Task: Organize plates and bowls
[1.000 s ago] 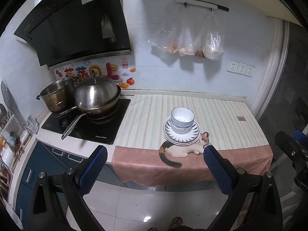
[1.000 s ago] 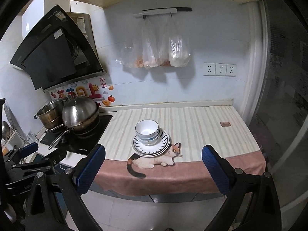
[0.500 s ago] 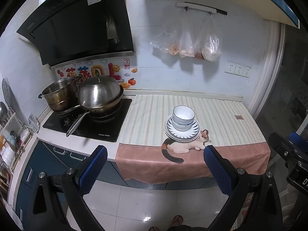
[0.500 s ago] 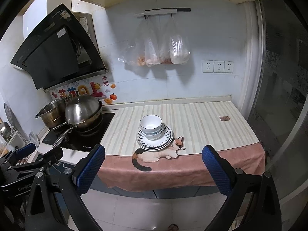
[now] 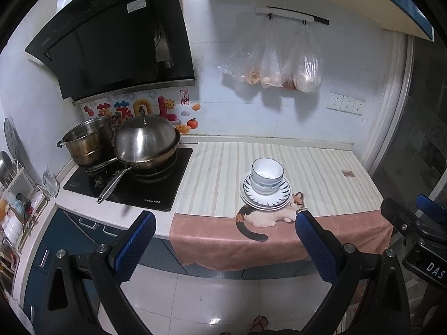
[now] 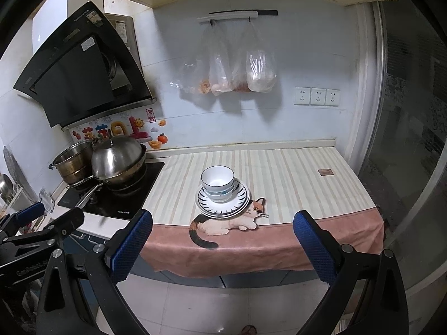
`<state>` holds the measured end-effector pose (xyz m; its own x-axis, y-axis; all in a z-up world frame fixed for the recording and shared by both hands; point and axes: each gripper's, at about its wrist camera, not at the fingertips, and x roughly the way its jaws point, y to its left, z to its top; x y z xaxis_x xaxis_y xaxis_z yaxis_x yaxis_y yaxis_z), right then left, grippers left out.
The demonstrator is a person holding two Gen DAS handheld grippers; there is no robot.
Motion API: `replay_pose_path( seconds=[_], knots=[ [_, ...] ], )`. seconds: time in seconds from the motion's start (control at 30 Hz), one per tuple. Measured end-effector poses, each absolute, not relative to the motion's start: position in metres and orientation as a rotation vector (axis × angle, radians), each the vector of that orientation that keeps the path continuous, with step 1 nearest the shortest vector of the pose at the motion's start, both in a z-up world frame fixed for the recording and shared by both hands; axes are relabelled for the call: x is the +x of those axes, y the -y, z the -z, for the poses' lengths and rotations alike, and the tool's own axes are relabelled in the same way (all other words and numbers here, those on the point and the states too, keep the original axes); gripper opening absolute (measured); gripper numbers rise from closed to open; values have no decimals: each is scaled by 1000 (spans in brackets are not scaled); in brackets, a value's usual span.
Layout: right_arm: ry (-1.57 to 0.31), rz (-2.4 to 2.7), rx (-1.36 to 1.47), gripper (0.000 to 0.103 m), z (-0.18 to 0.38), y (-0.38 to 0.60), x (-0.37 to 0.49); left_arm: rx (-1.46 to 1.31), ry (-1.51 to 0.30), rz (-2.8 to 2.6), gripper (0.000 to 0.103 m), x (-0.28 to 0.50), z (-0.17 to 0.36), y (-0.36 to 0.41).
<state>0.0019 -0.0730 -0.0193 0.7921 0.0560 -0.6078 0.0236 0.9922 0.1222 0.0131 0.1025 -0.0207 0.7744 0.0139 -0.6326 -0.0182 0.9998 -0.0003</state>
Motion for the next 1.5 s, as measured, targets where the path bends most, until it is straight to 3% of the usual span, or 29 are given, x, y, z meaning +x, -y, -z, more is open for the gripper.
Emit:
replay_pose_path(
  seconds=[1.5],
  knots=[
    [-638,26,133,103,21,89,32,7,-687,5,103,39,18,-101]
  ],
)
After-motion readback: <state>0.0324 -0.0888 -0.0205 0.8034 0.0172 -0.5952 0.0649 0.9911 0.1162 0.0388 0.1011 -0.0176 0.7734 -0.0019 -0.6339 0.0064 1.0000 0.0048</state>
